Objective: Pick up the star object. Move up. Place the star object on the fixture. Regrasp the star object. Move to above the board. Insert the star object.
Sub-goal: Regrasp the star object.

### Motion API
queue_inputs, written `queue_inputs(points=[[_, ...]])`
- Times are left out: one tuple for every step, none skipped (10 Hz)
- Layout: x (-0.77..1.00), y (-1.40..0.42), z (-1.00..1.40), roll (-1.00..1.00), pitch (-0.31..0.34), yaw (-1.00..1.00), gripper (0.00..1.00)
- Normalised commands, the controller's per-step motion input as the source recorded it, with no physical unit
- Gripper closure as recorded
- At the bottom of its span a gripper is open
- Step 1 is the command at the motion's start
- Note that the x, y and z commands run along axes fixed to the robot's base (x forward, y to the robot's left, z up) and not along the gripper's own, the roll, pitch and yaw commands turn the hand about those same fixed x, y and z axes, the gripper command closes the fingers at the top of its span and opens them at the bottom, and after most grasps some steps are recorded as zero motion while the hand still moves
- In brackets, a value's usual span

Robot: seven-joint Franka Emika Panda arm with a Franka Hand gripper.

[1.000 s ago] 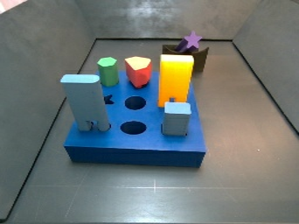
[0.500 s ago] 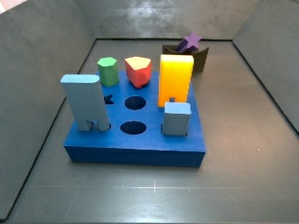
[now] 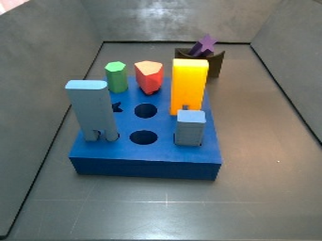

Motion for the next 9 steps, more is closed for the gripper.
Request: queue_inputs(points=[[0.06, -0.03, 0.00, 1.00, 0.072, 0.06, 0.00], [0.07, -0.03, 0.00, 1.00, 0.086, 0.06, 0.00], [0.08, -0.04, 0.00, 1.00, 0.122, 0.08, 0.00], [0.09, -0.04, 0.00, 1.00, 0.137, 0.09, 0.00], [0.10, -0.04, 0.00, 1.00, 0.183, 0.14, 0.00], [0.10, -0.05, 0.00, 0.93, 0.193, 0.16, 0.00], [0.10, -0.05, -0.01, 0.62, 0.165, 0.19, 0.00], [0.10, -0.05, -0.01, 0.43, 0.143, 0.20, 0.00], [0.09, -0.03, 0.00, 0.26, 0.104, 0.21, 0.00]])
